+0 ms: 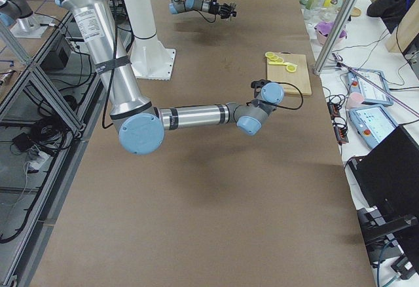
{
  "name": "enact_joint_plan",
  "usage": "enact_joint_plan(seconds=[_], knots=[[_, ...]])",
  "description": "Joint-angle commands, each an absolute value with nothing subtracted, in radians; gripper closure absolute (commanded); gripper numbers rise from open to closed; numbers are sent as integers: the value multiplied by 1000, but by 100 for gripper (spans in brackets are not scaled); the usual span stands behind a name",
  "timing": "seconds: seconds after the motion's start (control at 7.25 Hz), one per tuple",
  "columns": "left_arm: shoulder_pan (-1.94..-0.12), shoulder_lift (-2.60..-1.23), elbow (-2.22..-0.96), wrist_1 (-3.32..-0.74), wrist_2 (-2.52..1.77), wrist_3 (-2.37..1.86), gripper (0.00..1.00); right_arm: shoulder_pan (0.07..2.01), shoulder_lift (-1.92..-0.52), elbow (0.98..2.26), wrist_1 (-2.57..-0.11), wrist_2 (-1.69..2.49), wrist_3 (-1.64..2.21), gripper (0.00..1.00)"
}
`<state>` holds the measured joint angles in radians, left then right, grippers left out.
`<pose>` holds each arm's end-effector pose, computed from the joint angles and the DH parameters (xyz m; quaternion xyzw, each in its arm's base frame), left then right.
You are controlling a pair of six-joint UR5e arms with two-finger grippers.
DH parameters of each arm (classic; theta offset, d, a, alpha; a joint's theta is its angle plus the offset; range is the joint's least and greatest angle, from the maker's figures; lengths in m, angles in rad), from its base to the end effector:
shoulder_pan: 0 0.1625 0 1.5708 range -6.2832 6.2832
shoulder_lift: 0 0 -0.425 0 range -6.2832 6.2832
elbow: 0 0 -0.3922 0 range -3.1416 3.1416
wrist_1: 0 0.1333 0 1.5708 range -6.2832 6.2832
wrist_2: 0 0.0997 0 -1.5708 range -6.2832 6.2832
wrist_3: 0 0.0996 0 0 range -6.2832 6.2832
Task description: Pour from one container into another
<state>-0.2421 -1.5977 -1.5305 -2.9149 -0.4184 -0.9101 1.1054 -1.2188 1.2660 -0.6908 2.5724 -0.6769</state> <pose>0.3992 -0.3296 0.5054 0.6115 0.2788 -0.1919 0.7152 -0.2435 -0.5951 0.4954 0.4354 -0.3856 -0.6048 0.5440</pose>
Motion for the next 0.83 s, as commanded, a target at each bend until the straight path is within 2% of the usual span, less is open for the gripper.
enact_joint_plan(seconds=[0.0, 0.41, 0.69], knots=[[-242, -1569, -1528, -2913, -414, -943, 100, 1066, -1227, 1217, -507, 2530, -542, 100], [-215, -1537, -1517, -2913, -360, -1038, 100, 1032, -1227, 1137, -283, 2493, -412, 100], [-215, -1526, -1575, -2814, -360, -1042, 100, 1028, -1227, 1033, -145, 2493, -368, 100]])
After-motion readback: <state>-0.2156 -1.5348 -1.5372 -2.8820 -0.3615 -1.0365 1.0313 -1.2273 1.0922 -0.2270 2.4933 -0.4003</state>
